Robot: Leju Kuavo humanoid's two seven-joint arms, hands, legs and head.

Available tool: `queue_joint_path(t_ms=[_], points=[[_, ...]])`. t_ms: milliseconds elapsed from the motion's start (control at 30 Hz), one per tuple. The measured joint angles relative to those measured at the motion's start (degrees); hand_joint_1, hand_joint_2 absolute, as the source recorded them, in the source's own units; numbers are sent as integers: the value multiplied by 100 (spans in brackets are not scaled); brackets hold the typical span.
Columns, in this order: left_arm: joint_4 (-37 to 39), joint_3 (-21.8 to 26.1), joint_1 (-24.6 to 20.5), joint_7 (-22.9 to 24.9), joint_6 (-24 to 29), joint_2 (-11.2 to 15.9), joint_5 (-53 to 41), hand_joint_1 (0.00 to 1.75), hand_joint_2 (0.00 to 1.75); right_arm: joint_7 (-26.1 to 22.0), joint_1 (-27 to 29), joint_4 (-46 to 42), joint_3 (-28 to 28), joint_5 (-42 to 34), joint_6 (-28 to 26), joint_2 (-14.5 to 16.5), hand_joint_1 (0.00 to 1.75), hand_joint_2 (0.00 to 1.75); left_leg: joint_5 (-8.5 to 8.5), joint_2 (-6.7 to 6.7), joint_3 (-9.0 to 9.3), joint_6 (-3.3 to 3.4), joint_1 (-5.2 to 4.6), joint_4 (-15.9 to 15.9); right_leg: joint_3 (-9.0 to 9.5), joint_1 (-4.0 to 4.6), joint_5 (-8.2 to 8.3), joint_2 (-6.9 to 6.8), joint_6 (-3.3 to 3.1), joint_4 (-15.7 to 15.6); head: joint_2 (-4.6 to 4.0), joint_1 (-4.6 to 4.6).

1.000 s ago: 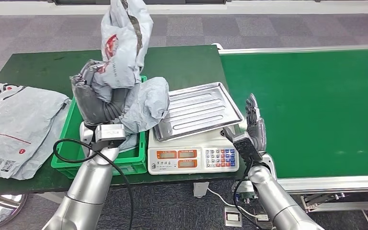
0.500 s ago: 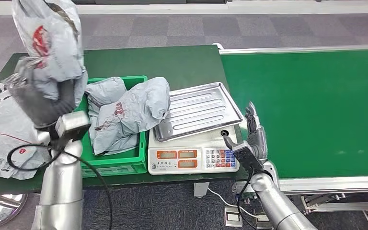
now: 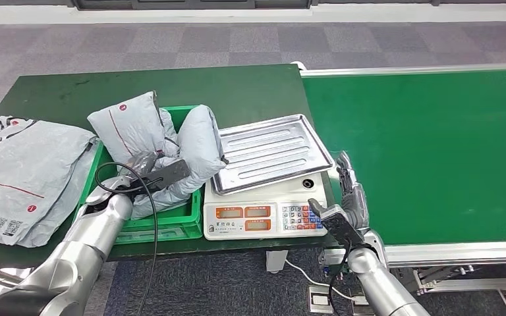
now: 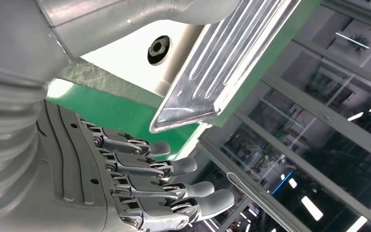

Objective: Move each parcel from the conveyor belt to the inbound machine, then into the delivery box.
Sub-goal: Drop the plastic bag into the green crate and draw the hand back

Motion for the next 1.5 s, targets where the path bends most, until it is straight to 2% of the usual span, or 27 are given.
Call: queue_joint_path(t_ms=[133, 233, 267, 333, 367, 500, 667, 767, 867, 1000, 1100, 1200, 1267, 1333, 1400, 1467, 1500], points=[[248, -110, -134, 70, -132, 59, -18, 175, 175, 2, -8, 1, -5, 49, 23, -1, 0, 175, -3, -1, 27, -2, 0, -2, 28, 1, -2, -1, 1, 1, 0, 0], [318, -169, -184, 108, -192, 89, -22, 44, 175, 2, -26, 4, -10, 73, 49, -1, 0, 175, -2, -1, 43, -4, 1, -2, 43, 2, -2, -2, 0, 1, 0, 0], [331, -183, -194, 125, -195, 97, -18, 0, 131, 2, -34, 7, -13, 89, 65, -1, 0, 175, -2, -1, 47, -4, 1, -2, 47, 3, -2, -2, 0, 2, 0, 0], [336, -192, -190, 107, -14, 106, 80, 0, 44, 1, -42, 10, -37, 120, 96, -1, 0, 175, -2, -1, 54, -4, 1, -2, 52, 2, -2, -2, 0, 2, 0, 0], [320, -185, -157, 30, 246, 107, 213, 0, 0, 1, -36, 10, -59, 132, 104, -1, 0, 175, -1, -1, 55, -5, 1, -2, 53, 3, -2, -2, -1, 2, 0, 0], [9, 21, 134, -877, 1694, 44, 1287, 0, 0, 0, 42, -16, -123, 142, 120, -1, 0, 175, 4, -1, 40, -6, 3, -1, 37, 4, 4, -1, -4, 3, 0, 1], [-753, 411, 474, -2218, 3087, -146, 2548, 0, 0, -5, 85, -52, -142, 140, 106, 5, 0, 175, 6, -4, 25, -5, 2, 0, 22, 3, 5, 0, -4, 2, 0, -1], [-1179, 447, 663, -2617, 3671, -285, 2880, 0, 0, -5, 82, -55, -142, 139, 95, 9, 0, 175, 5, -6, 13, -5, 2, 0, 14, 3, 5, -2, -4, 2, 0, 0], [-1602, 478, 846, -2908, 3962, -422, 3125, 0, 0, -5, 78, -53, -142, 133, 79, 13, 0, 175, 2, -4, 3, -5, 1, 1, 3, 2, 5, 0, -4, 1, 0, 0], [-2620, 805, 1262, -3370, 4026, -748, 3011, 0, 0, -5, 77, -52, -142, 113, 47, 13, 0, 175, -2, -2, -6, -5, 1, 1, -8, 2, 5, 4, -3, 1, 0, 0], [-3586, 1044, 1611, -3433, 4027, -992, 3149, 0, 0, -5, 83, -52, -142, 51, -2, 13, 0, 175, -7, 1, -12, -2, 1, 1, -15, 2, 5, 5, -3, 1, 0, 0], [-4335, 1068, 1828, -3448, 3945, -1081, 4018, 0, 0, -5, 72, -52, -142, 4, -3, 13, 0, 175, -10, 3, -14, -1, 1, 1, -22, 2, 3, 5, -4, -1, 0, 0], [-4483, 708, 1894, -3444, 3353, -947, 5287, 0, 0, -5, 20, -51, -141, -30, 67, 13, 0, 175, -9, 1, -17, -1, 2, 1, -26, 3, 2, 2, -4, -1, 0, 0], [-4404, 59, 1932, -3440, 2144, -736, 6238, 0, 0, -5, -84, -47, -141, -65, 172, 13, 0, 175, -5, -8, -25, 2, 4, 1, -27, 5, 2, -8, -4, 0, 0, 0], [-4315, -510, 1991, -3442, 1117, -584, 6529, 0, 87, -5, -191, -39, -141, -77, 246, 18, 0, 175, 0, -11, -30, 3, 4, 1, -27, 5, 3, -12, -4, 1, 0, 0], [-4232, -856, 2056, -3443, 632, -511, 6632, 0, 175, -5, -256, -31, -141, -79, 287, 30, 0, 175, 1, 0, -30, 1, 1, 1, -30, 1, 7, -2, -2, 1, 0, 0], [-4170, -964, 2083, -3443, 427, -493, 6690, 0, 175, -5, -271, -28, -140, -90, 313, 36, 0, 175, 0, 5, -29, 2, -1, 1, -31, -1, 9, 4, -1, 1, 0, 0]])
